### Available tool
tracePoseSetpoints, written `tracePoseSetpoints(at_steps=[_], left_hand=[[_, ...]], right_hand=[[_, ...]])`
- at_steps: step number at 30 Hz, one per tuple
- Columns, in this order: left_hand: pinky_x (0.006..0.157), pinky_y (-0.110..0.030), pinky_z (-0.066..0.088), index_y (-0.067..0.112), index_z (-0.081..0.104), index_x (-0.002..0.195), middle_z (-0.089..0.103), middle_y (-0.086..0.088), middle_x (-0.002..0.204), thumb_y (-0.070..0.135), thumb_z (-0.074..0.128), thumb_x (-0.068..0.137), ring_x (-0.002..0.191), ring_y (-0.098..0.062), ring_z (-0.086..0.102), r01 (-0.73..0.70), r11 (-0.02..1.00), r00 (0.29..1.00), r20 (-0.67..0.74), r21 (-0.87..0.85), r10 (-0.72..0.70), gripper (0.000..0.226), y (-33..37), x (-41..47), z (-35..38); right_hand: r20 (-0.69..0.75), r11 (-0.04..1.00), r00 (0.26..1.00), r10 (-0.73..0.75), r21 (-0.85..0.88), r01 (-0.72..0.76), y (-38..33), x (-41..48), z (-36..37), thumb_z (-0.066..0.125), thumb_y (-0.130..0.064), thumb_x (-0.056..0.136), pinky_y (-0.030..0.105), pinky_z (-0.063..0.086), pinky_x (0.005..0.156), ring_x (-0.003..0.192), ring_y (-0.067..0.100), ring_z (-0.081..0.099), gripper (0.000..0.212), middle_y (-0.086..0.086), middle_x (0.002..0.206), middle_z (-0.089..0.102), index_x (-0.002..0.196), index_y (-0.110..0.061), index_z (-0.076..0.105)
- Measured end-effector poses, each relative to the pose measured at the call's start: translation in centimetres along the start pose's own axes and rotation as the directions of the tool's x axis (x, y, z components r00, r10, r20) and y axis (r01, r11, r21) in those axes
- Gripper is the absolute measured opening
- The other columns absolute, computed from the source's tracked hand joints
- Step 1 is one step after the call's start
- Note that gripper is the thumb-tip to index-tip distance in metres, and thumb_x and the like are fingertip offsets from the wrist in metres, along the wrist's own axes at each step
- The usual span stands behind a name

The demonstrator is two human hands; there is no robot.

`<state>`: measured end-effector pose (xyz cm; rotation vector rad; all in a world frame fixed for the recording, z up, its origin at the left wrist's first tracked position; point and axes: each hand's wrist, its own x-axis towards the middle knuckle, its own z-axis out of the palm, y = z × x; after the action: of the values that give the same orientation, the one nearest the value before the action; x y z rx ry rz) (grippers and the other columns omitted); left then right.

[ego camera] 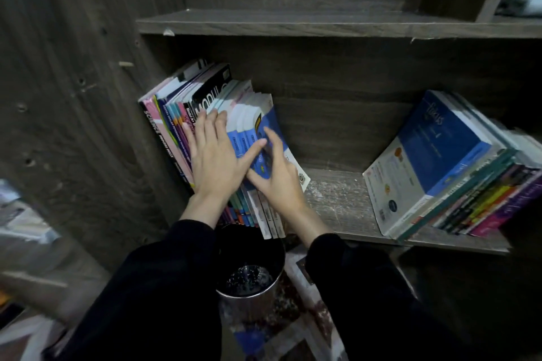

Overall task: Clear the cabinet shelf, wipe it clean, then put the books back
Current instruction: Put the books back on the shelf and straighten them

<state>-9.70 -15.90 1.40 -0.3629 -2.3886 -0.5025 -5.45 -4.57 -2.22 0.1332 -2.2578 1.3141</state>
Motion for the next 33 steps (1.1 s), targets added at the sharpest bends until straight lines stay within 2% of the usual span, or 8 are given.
tracePoseSetpoints(at_steps=[3, 7, 11, 14, 19, 24, 30, 33], left_hand=[[0.118, -0.043, -0.006, 0.004, 0.035, 0.143, 0.032, -0.011, 0.152, 0.079, 0.034, 0.079, 0.146, -0.025, 0.014, -0.002, 1.000, 1.000, 0.005, 0.014, 0.002, 0.098, -0.1, 0.0, -0.2], [0.119, -0.047, -0.001, 0.004, 0.038, 0.140, 0.036, -0.012, 0.149, 0.077, 0.034, 0.082, 0.145, -0.026, 0.017, 0.006, 0.999, 0.999, -0.046, 0.050, -0.004, 0.094, 0.0, 0.0, 0.3], [0.118, -0.045, -0.006, 0.003, 0.034, 0.143, 0.028, -0.013, 0.154, 0.067, 0.046, 0.081, 0.147, -0.027, 0.009, 0.034, 0.999, 0.995, -0.098, 0.011, -0.033, 0.090, 0.5, 0.0, 1.1], [0.118, -0.048, -0.005, 0.001, 0.033, 0.143, 0.020, -0.014, 0.157, 0.054, 0.053, 0.083, 0.147, -0.029, 0.004, 0.028, 0.998, 0.986, -0.165, -0.060, -0.038, 0.082, 0.9, 0.1, 2.0], [0.117, -0.057, 0.002, -0.002, 0.039, 0.137, 0.023, -0.017, 0.155, 0.047, 0.049, 0.083, 0.146, -0.034, 0.011, 0.069, 0.994, 0.967, -0.240, -0.086, -0.088, 0.073, 1.6, 0.5, 3.5], [0.115, -0.057, 0.002, 0.004, 0.049, 0.129, 0.029, -0.021, 0.151, 0.043, 0.054, 0.086, 0.143, -0.039, 0.017, -0.012, 0.999, 0.955, -0.297, -0.038, 0.000, 0.058, 1.2, 0.5, 4.3], [0.115, -0.054, -0.002, -0.001, 0.013, 0.149, 0.012, -0.035, 0.152, 0.054, 0.055, 0.091, 0.141, -0.044, 0.005, -0.014, 1.000, 0.969, -0.247, 0.019, 0.018, 0.091, 1.2, -2.0, 5.4], [0.117, -0.057, 0.006, 0.006, -0.004, 0.151, 0.004, -0.031, 0.153, 0.054, 0.057, 0.088, 0.145, -0.037, -0.005, -0.031, 1.000, 0.987, -0.158, -0.008, 0.029, 0.101, 0.8, -6.7, 7.5]], right_hand=[[0.259, 0.997, 0.964, 0.063, -0.057, -0.050, 4.1, -2.7, -0.3, 0.078, -0.045, 0.074, 0.036, 0.023, 0.117, 0.146, 0.012, 0.016, 0.108, -0.003, 0.160, 0.015, 0.153, -0.034, 0.004], [0.442, 0.943, 0.855, 0.271, -0.299, -0.144, 9.7, -6.1, -0.3, 0.082, -0.036, 0.072, 0.050, 0.017, 0.118, 0.147, 0.022, -0.010, 0.128, 0.004, 0.160, -0.017, 0.139, -0.050, -0.027], [0.386, 0.913, 0.886, 0.257, -0.398, -0.091, 11.3, -6.5, 0.9, 0.074, -0.030, 0.082, 0.045, 0.013, 0.119, 0.146, 0.023, -0.015, 0.121, 0.011, 0.158, -0.021, 0.131, -0.049, -0.035], [0.409, 0.925, 0.886, 0.218, -0.375, -0.055, 11.7, -5.8, 1.1, 0.072, -0.038, 0.082, 0.041, 0.004, 0.120, 0.146, 0.025, -0.016, 0.117, 0.015, 0.157, -0.021, 0.133, -0.043, -0.033], [0.410, 0.955, 0.896, 0.172, -0.293, -0.049, 12.4, -4.1, 0.7, 0.071, -0.051, 0.079, 0.037, 0.026, 0.111, 0.143, 0.028, 0.020, 0.114, 0.009, 0.155, 0.003, 0.141, -0.046, -0.024], [0.456, 0.959, 0.870, 0.188, -0.275, -0.064, 13.5, -2.3, 0.6, 0.066, -0.052, 0.082, 0.047, 0.022, 0.116, 0.147, 0.023, -0.001, 0.109, 0.007, 0.159, -0.019, 0.134, -0.055, -0.030], [0.414, 0.945, 0.898, 0.152, -0.326, -0.009, 14.4, -2.6, 1.2, 0.052, -0.068, 0.078, 0.053, 0.030, 0.112, 0.147, 0.026, 0.002, 0.101, 0.008, 0.159, -0.018, 0.135, -0.055, -0.031], [0.395, 0.950, 0.903, 0.170, -0.310, -0.043, 14.4, -2.8, 1.4, 0.057, -0.059, 0.083, 0.055, 0.032, 0.110, 0.148, 0.025, 0.001, 0.102, 0.004, 0.160, -0.017, 0.137, -0.053, -0.030]])
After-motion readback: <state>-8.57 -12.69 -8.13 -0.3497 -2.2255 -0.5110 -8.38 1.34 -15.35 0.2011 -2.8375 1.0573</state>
